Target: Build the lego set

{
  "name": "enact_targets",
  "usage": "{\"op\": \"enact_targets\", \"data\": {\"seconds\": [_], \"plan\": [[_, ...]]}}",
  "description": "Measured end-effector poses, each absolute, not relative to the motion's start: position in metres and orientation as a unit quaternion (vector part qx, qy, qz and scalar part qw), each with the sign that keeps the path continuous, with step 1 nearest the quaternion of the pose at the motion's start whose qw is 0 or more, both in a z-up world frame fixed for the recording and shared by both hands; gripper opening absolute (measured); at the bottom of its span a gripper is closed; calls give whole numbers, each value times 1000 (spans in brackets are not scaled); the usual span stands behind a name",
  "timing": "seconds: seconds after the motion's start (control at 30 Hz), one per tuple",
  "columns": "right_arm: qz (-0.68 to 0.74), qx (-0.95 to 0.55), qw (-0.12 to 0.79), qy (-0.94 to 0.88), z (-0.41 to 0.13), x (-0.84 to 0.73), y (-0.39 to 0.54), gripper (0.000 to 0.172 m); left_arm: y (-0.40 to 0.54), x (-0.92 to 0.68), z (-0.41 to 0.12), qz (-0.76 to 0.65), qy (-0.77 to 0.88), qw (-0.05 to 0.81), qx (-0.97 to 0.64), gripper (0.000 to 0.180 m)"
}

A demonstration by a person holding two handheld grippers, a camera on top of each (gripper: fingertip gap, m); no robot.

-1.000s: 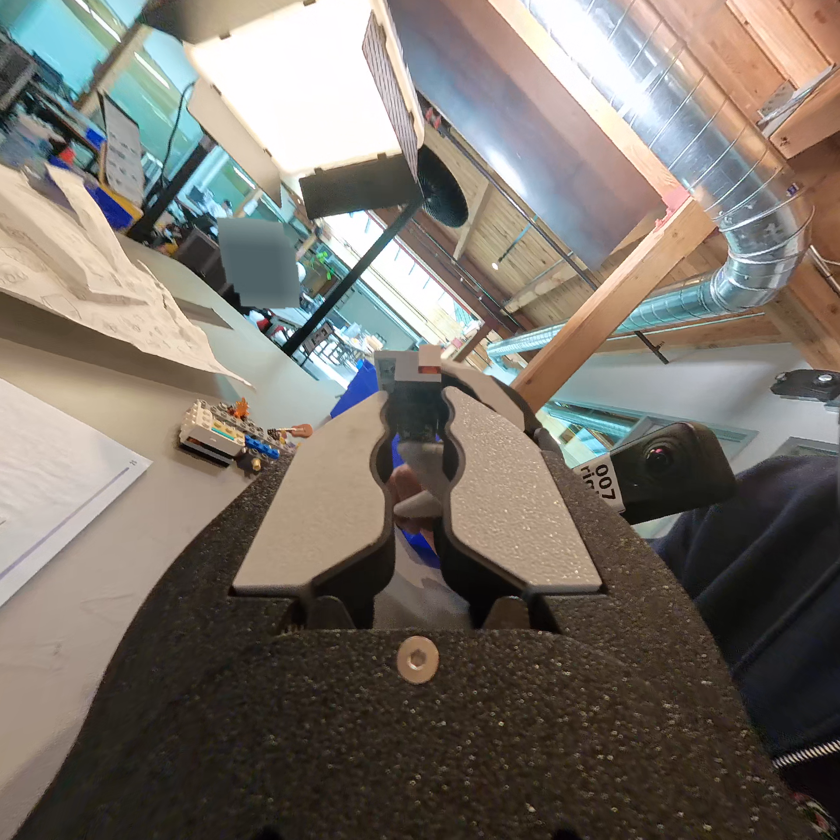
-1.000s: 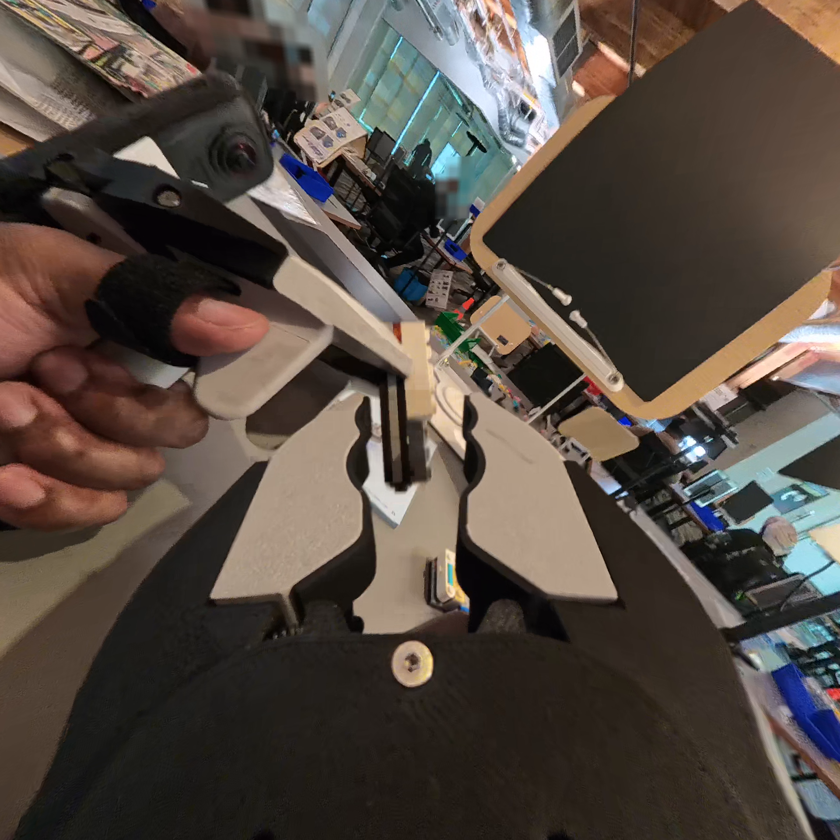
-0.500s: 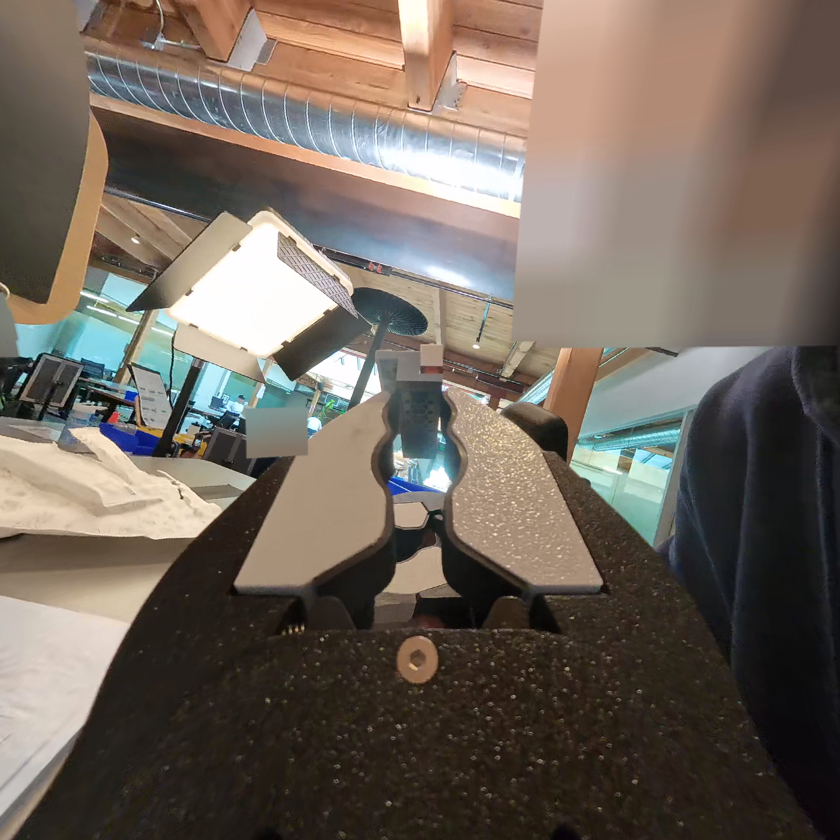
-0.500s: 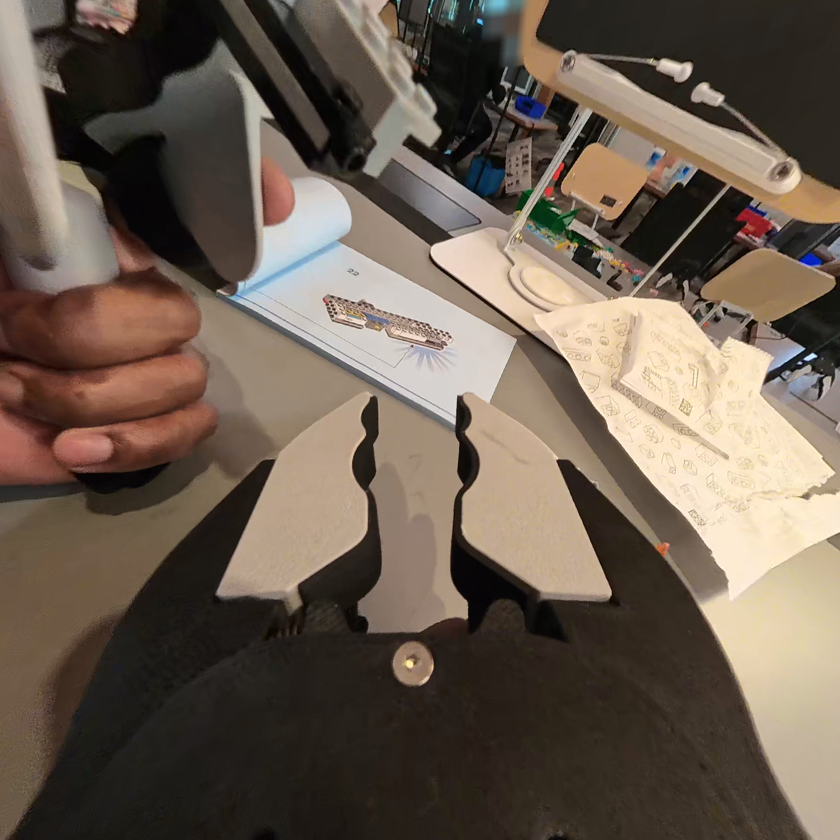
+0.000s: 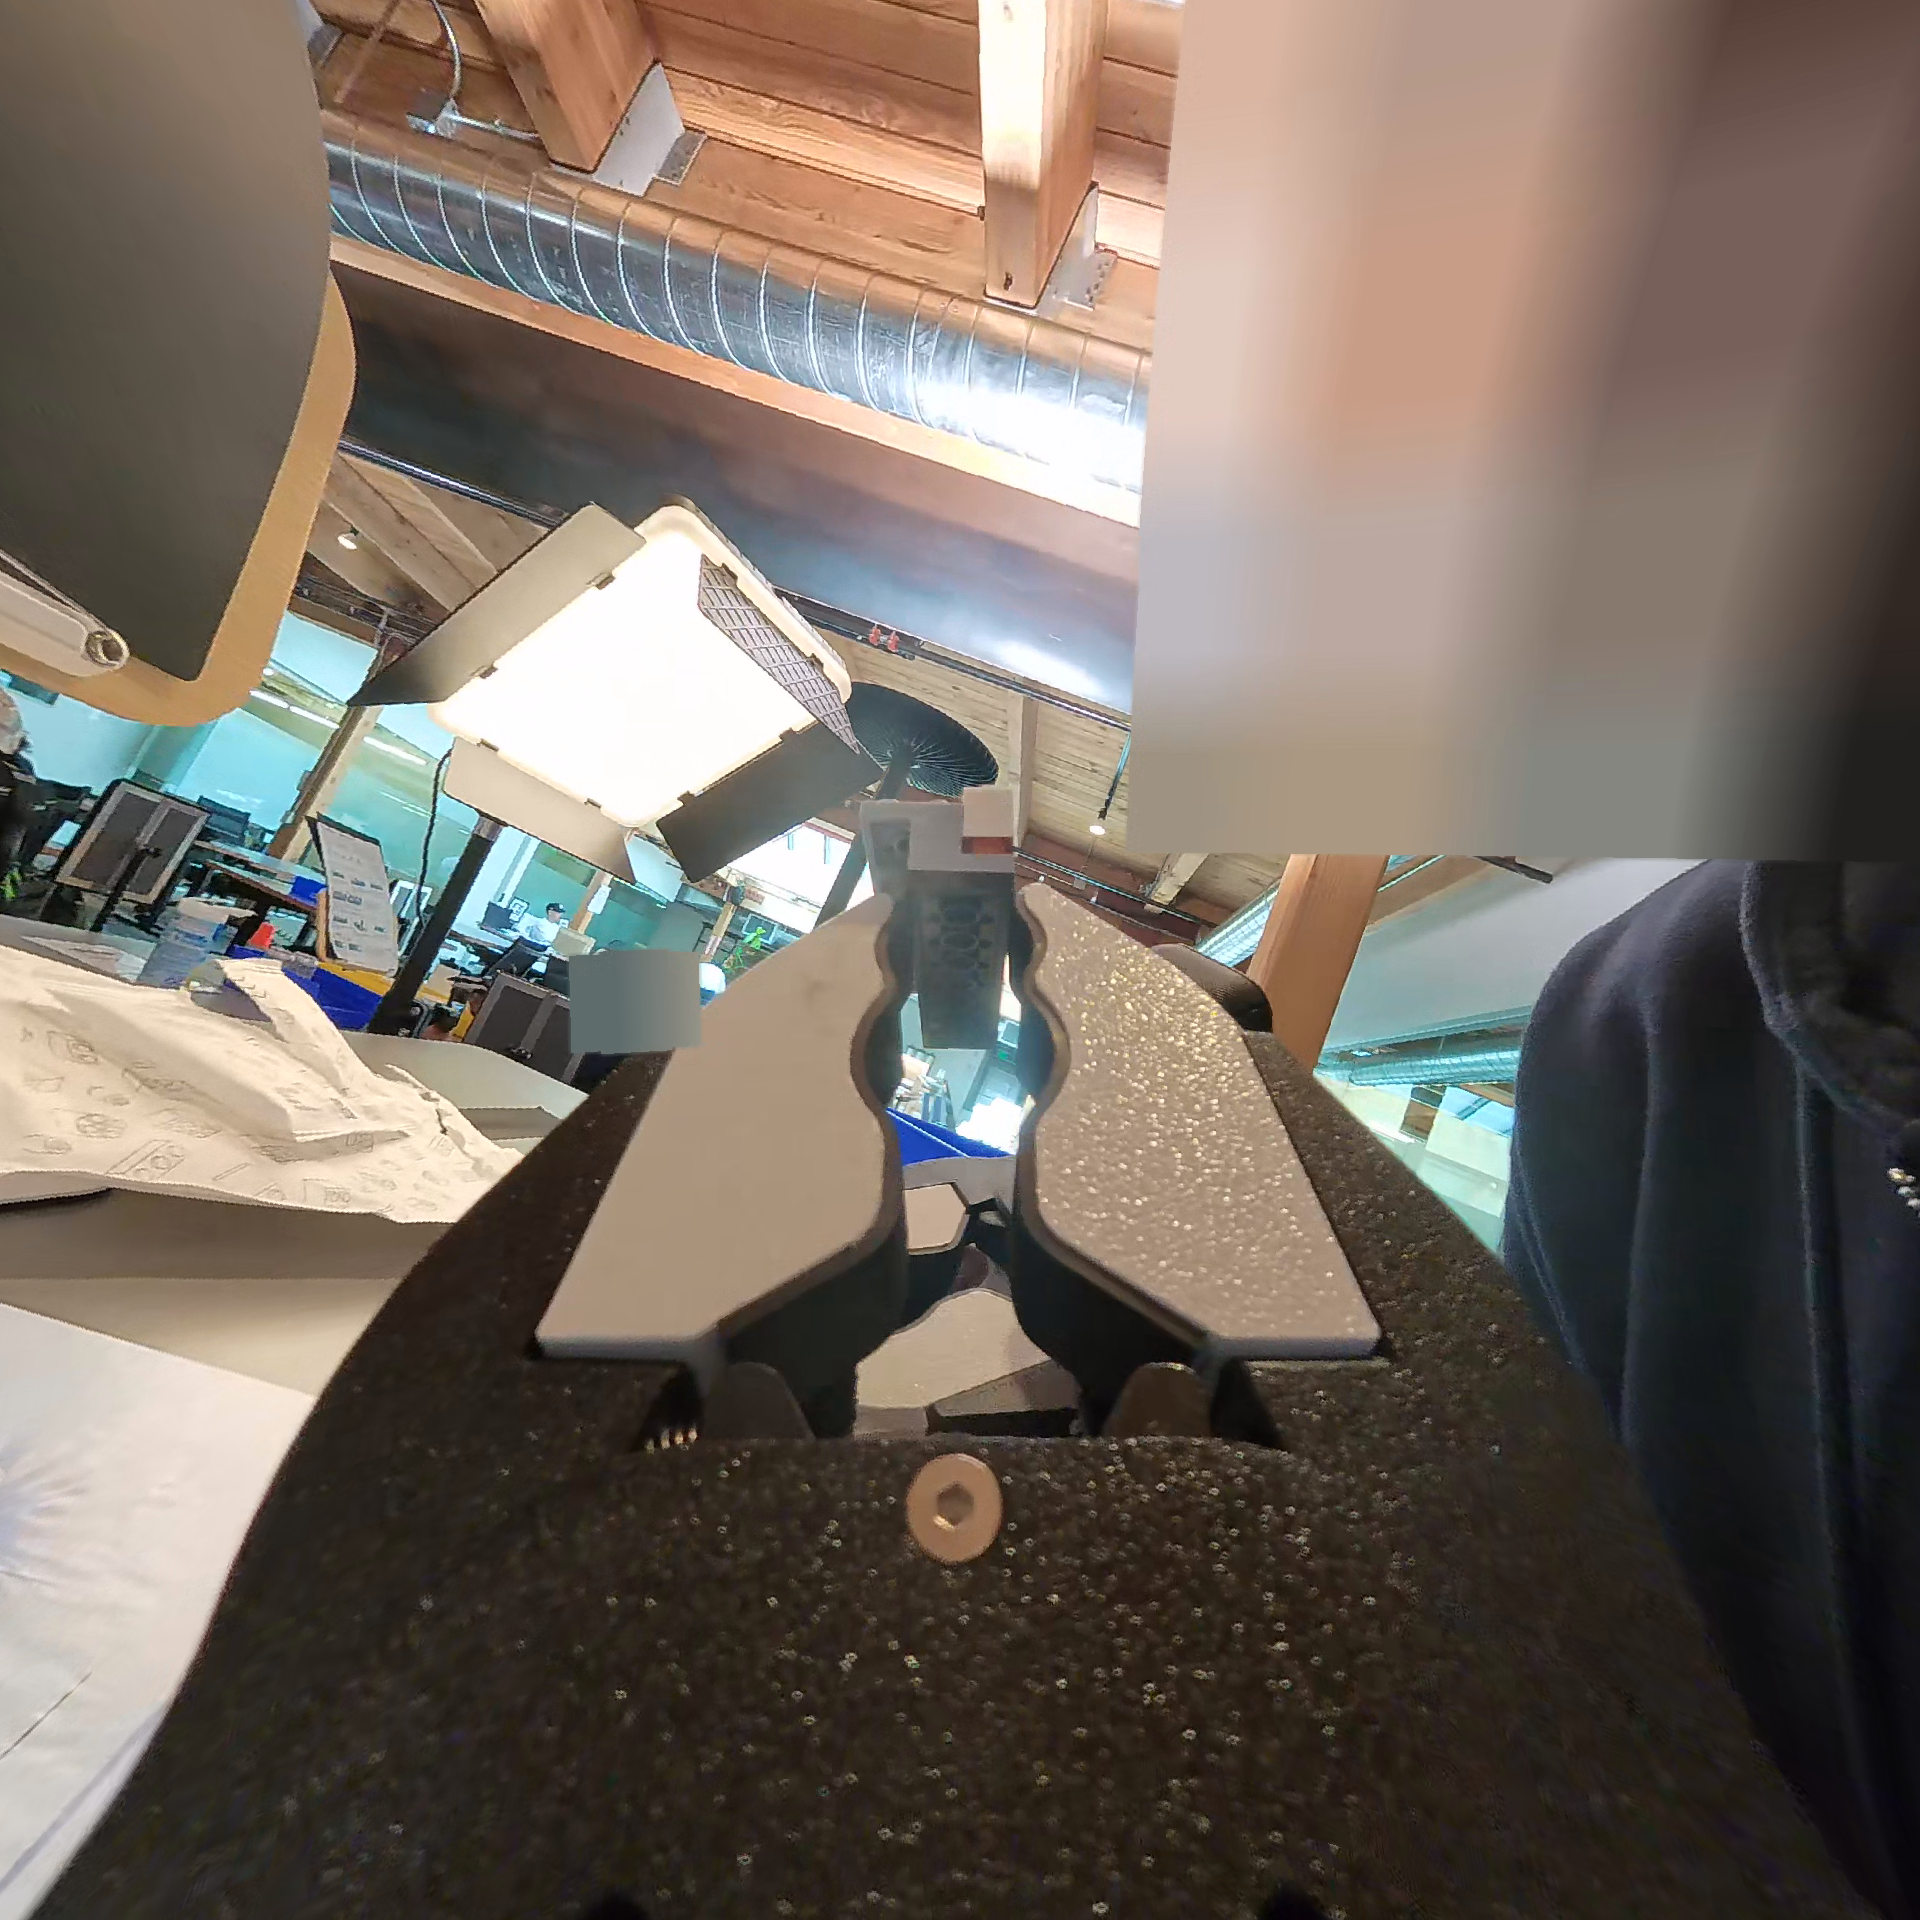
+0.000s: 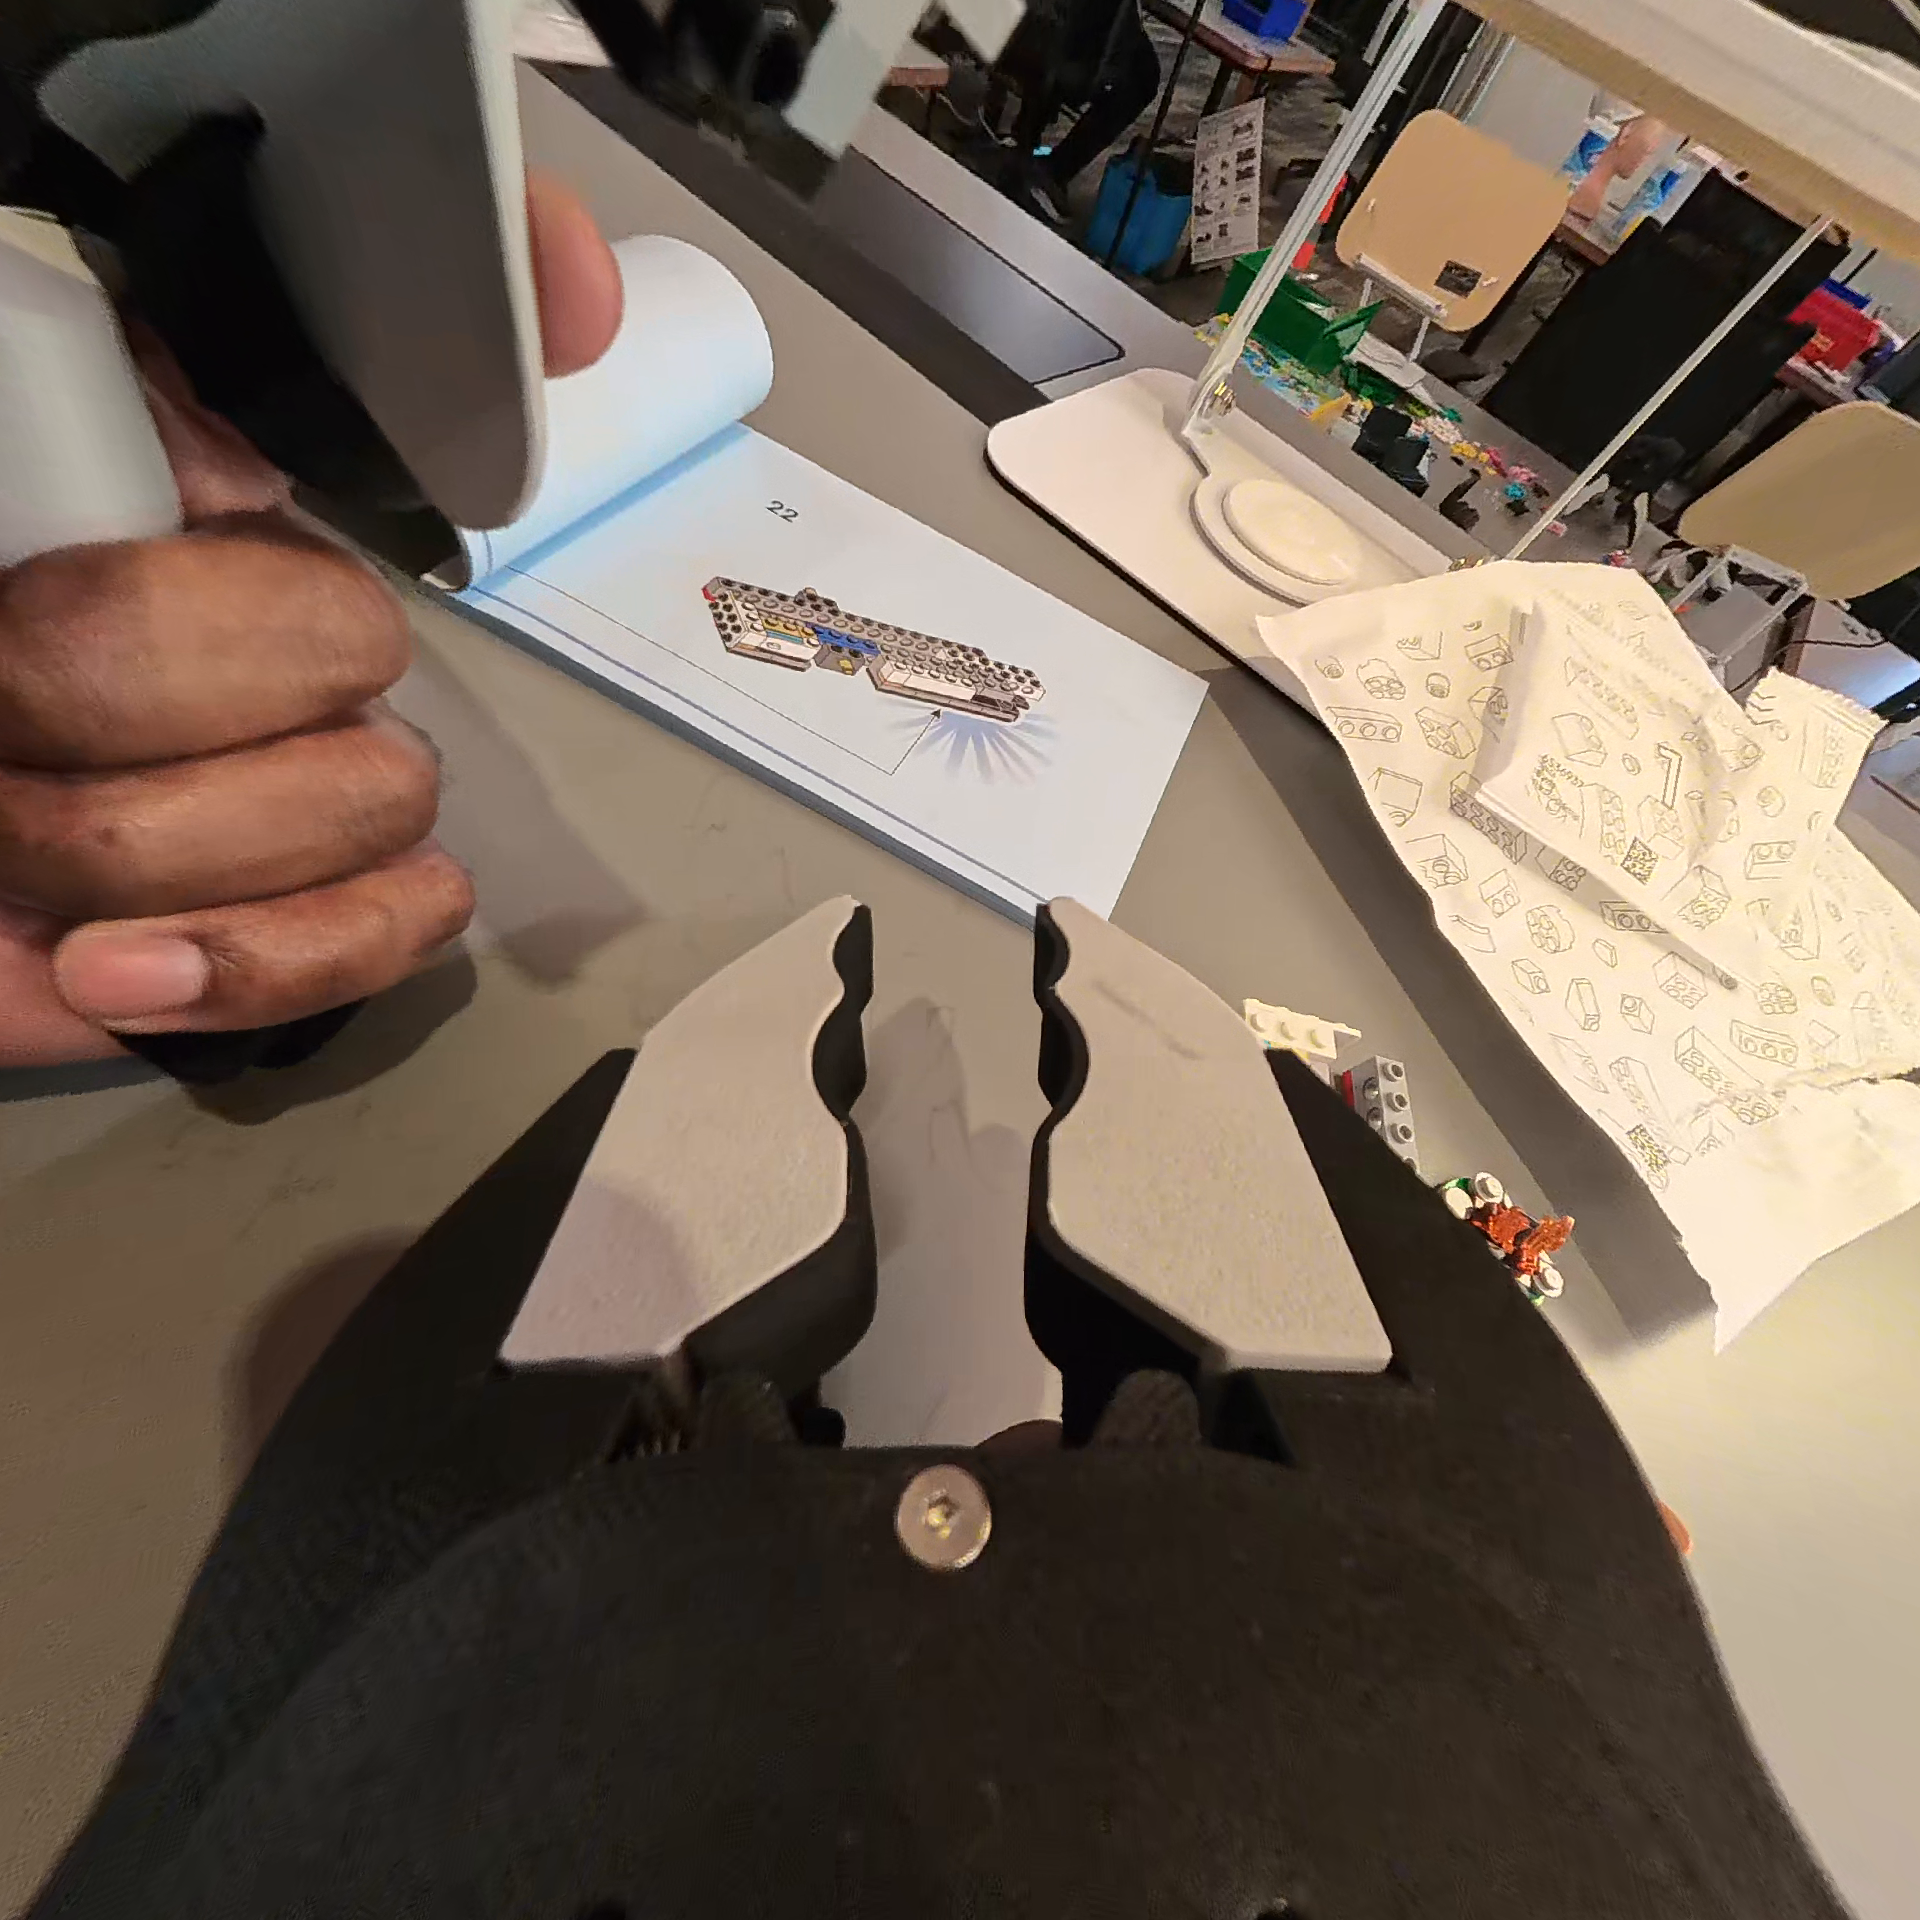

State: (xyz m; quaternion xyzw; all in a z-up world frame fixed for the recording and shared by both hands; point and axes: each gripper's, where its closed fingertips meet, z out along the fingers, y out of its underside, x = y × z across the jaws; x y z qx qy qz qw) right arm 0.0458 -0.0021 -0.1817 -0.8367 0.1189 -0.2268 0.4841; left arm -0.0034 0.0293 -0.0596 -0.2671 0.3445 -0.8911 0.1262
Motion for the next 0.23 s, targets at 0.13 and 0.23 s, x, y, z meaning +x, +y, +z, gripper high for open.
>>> {"op": "enact_targets", "data": {"seconds": [0.13,0.23], "plan": [[-231,-829,492,129,-178,48,-5,28,24,-12,-57,-895,355,111,-247,17],[-239,-823,496,137,-176,50,-7,26,20,-21,-54,-899,362,95,-227,17]]}}
